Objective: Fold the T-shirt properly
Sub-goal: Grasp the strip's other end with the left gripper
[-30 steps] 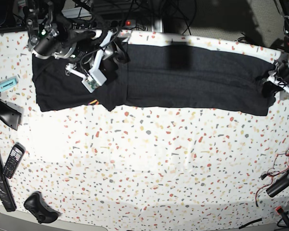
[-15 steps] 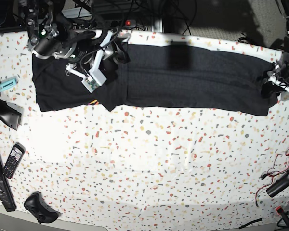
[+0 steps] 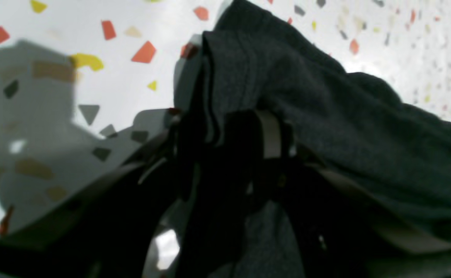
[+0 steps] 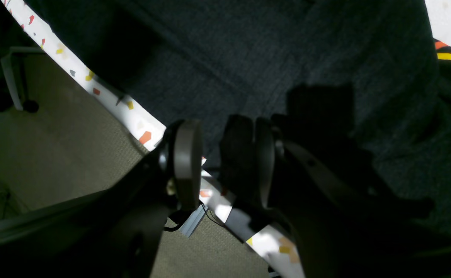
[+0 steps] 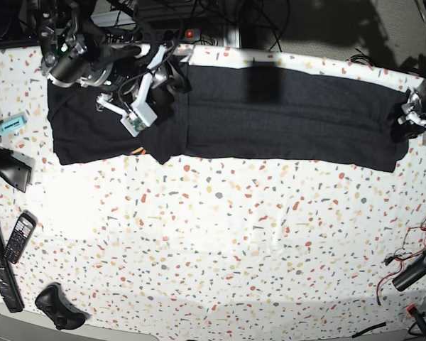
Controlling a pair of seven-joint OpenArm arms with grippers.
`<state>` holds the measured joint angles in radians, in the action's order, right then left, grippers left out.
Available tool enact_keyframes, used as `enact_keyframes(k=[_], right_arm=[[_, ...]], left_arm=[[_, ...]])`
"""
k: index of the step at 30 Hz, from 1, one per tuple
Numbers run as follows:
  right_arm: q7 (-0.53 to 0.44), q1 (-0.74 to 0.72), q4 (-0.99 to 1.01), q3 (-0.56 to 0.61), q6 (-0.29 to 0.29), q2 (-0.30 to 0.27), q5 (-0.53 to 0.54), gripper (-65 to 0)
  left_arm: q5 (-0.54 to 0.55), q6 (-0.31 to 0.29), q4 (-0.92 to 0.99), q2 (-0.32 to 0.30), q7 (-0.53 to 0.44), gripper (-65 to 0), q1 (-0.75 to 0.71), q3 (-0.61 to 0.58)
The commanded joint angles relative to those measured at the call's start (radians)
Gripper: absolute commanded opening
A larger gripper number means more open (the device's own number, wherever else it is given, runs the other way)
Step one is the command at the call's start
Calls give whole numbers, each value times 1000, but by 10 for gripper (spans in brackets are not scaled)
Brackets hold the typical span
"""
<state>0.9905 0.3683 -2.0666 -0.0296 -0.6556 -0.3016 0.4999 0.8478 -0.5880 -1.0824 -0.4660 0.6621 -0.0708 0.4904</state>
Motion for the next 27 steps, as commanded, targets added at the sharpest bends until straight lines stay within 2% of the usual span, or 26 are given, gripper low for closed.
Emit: enact_keyframes(k=[1,5,8,15,17,18,23,27], right_arm=[[-1,-5,-21,-3,-9,-6,17,-423],[1,-5,-21,-3,-9,-6,17,-423],[1,-5,-21,-3,-9,-6,17,-423],[1,-5,-21,-3,-9,-6,17,-423],[1,-5,-21,-3,-9,-6,17,-423],[1,-5,-21,-3,-9,-6,17,-423],[2,-5,-21,-3,-9,-6,17,-423],[2,-5,-21,-3,-9,-6,17,-423]], left_arm=[[27,-19,4,-19,24,-420,7,6],[182,-110,21,-19,129,-420,7,6],[214,-110,21,-19,184,-420,7,6],[211,-110,21,-18,160,-435,20,6],[197,-110,21,-16,160,-437,32,6],[182,-110,21,-13,160,-459,39,6],[73,-110,21,12,132,-650,56,6],[-23,-110,21,14,64,-650,55,6]])
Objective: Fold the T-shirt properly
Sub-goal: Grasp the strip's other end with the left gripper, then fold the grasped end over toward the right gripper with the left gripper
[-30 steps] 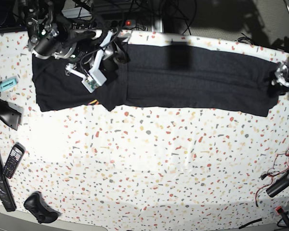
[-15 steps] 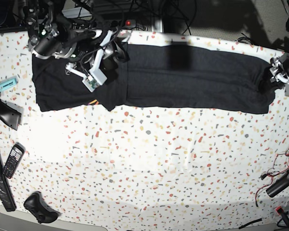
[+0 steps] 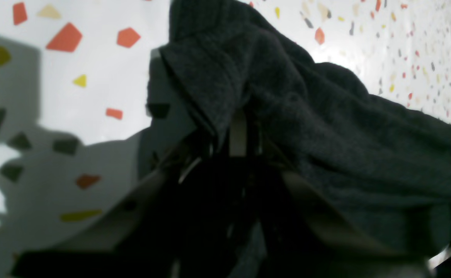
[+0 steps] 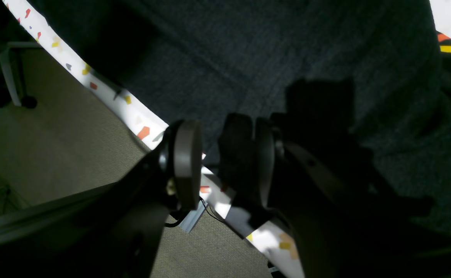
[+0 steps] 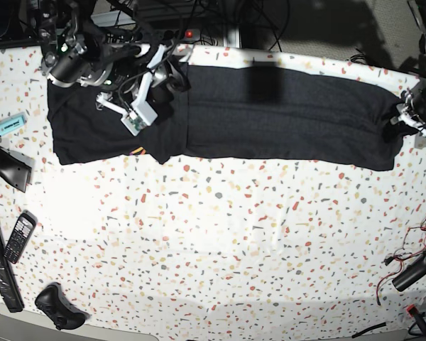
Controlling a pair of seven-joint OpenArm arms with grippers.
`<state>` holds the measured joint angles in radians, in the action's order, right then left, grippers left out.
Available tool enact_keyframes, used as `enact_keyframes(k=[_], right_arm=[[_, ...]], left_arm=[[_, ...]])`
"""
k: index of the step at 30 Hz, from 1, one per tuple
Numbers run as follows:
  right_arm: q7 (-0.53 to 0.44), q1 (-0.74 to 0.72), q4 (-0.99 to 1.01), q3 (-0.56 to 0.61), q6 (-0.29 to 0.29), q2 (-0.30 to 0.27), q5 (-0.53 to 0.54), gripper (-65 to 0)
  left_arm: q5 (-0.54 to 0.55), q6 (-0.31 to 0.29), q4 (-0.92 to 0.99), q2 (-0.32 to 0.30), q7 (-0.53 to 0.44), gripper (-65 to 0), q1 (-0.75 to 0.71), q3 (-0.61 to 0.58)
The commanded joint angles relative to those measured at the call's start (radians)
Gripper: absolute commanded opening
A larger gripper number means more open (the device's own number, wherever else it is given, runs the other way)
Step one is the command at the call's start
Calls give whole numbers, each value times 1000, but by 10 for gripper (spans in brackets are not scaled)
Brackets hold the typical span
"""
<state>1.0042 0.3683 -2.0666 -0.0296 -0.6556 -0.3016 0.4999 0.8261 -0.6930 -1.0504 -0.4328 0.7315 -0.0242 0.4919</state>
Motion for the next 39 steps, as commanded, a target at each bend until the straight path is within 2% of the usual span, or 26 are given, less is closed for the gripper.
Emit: enact_keyframes(k=[1,4,9,15,18,22,26,29,37,39], right_arm=[[-12,-5,-21,-3,-9,-6,17,-423],[-12,-5,-21,-3,-9,-6,17,-423],[-14,-5,-21,-3,-9,-6,17,-423],[-17,-5,-21,-3,-9,-6,17,-423],[-20,-5,-21,-3,-9,-6,17,-423],[-21,-5,-21,-3,-9,-6,17,-423],[-36,-5,-21,-3,-9,-6,17,-423],[-43,-5,-21,-3,-9,-6,17,-423],[-47,-5,-21,-3,-9,-6,18,-423],[-47,-5,-21,-3,-8,-6,18,-423]], left_arm=[[-16,-5,-11,-21,-13,-650,10,5],[-41,-5,-11,-44,-60,-650,10,5],[-40,-5,-11,-119,-119,-650,10,5],[-40,-5,-11,-180,-137,-650,11,5],[-35,-3,-27,-182,-106,-650,10,7],[53,-3,-95,-171,34,-650,6,7],[184,-1,-240,-130,178,-650,-20,7],[216,46,-402,-66,246,-650,-69,6],[227,66,-782,183,294,-650,-180,2],[226,108,-804,221,293,-650,-180,-24]])
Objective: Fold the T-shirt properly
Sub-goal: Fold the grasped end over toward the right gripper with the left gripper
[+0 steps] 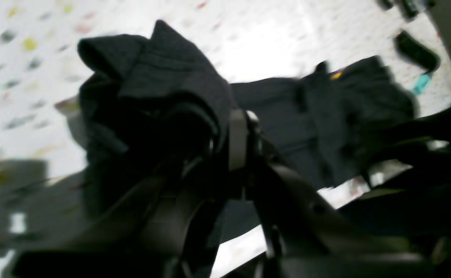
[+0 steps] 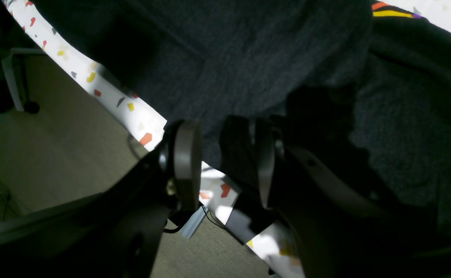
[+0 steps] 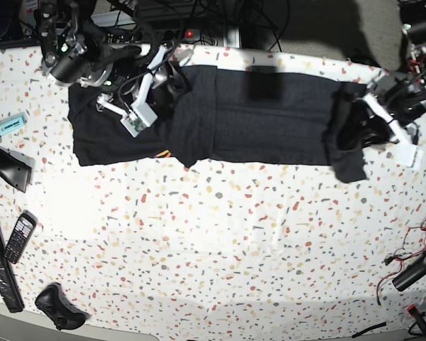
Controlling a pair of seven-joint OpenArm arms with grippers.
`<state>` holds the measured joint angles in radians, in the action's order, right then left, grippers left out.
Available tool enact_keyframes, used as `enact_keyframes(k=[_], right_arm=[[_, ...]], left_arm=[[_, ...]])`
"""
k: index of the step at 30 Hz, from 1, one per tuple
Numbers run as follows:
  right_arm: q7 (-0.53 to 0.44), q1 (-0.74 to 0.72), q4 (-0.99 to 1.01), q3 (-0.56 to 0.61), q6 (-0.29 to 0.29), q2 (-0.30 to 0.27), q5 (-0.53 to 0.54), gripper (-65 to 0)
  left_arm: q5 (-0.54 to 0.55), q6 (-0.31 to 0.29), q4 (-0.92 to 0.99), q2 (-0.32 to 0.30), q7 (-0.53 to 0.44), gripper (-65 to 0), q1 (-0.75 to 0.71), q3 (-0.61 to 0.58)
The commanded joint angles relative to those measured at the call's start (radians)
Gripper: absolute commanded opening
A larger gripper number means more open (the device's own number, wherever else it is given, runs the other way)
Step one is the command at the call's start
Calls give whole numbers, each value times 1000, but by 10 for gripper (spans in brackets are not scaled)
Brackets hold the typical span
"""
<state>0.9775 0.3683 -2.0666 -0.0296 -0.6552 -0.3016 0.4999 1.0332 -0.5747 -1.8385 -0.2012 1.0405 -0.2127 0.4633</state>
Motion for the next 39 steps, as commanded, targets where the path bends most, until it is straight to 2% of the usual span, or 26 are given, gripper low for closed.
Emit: enact_keyframes(k=[1,6,8,12,15,17,21,23,24,25,30,35,39], right_arm=[[-20,-5,-21,-3,-8,-6,18,-423],[-19,-5,-21,-3,-8,-6,18,-423],[-19,-5,-21,-3,-8,-6,17,-423],[-20,-5,-21,-3,-8,-6,18,-423],[-20,-5,-21,-3,-9,-6,18,-423],[-20,-5,-21,-3,-9,-6,18,-423],[-20,-5,-21,-3,-9,-6,18,-423],[-20,-5,-21,-3,-8,-6,18,-423],[-20,-5,-21,-3,-9,-6,18,-423],[-20,-5,-21,-3,-9,-6,18,-423],[-20,-5,-21,-3,-9,-6,17,-423],[-20,-5,-21,-3,-8,-6,17,-423],[-20,-6,-21,-3,-9,-6,17,-423]], left_arm=[[18,3,-15,2,-17,-650,9,-17],[-88,15,-15,21,-60,-650,13,-181],[-130,61,-15,21,-91,-650,14,-232],[-236,90,-15,21,-122,-650,13,-307],[-275,157,-15,21,-187,-650,14,-347],[-286,172,-15,21,-205,-650,14,-368],[-285,171,-15,21,-204,-641,14,-421],[-285,171,-15,21,-228,-470,14,-455],[-285,171,-15,21,-247,-410,14,-472],[-281,171,-15,21,-267,-394,14,-488],[-245,114,-16,20,-292,-394,31,-507],[-252,103,-16,19,-239,-394,41,-417],[-269,34,-16,-5,-140,-396,37,-322]])
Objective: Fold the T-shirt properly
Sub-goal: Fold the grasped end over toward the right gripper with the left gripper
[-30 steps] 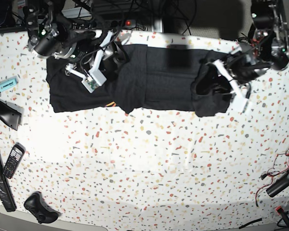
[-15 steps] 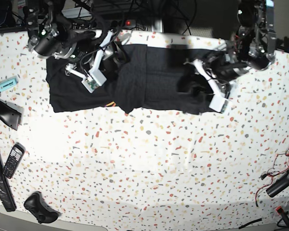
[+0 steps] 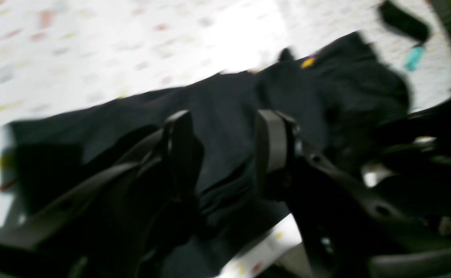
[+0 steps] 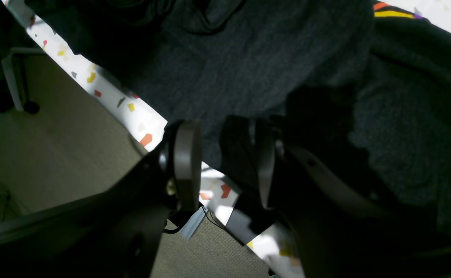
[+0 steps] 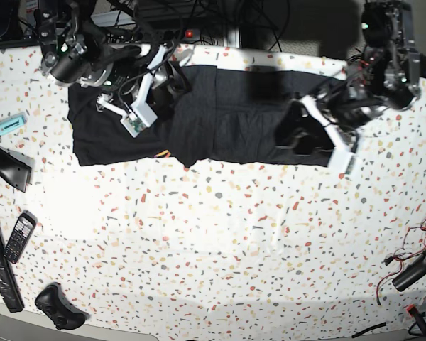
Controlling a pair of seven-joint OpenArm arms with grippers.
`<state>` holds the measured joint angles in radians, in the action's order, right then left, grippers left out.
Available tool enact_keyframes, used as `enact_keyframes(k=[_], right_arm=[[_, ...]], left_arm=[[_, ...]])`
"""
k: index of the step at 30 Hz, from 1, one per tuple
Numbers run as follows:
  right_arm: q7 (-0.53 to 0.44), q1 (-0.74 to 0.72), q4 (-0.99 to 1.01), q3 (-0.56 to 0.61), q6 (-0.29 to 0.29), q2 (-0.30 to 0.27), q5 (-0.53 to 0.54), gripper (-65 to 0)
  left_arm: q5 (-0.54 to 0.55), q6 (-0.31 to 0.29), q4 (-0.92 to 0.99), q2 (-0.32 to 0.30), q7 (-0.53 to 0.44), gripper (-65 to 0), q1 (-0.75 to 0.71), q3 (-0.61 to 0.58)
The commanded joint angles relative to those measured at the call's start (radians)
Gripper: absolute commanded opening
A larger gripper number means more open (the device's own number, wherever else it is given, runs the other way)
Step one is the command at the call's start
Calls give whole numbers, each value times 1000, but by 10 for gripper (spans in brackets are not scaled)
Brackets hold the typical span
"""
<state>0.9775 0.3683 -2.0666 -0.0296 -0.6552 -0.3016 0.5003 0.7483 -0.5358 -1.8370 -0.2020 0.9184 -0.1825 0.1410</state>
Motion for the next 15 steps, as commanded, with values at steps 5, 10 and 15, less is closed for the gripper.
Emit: enact_keyframes(k=[5,10,15], right_arm=[[-21,-8,-21,-3,-9,-6,17,-423],[-20,-8,-21,-3,-9,-6,17,-423],[-19,-8,-21,-3,-8,-6,17,-423]], left_arm=[[-117,-54,-17,-28,-44,-397,-82,14],[-174,-71,-16,-29,-141,-397,-154,14],[-173,-71,-15,-29,-120,-397,-154,-23]])
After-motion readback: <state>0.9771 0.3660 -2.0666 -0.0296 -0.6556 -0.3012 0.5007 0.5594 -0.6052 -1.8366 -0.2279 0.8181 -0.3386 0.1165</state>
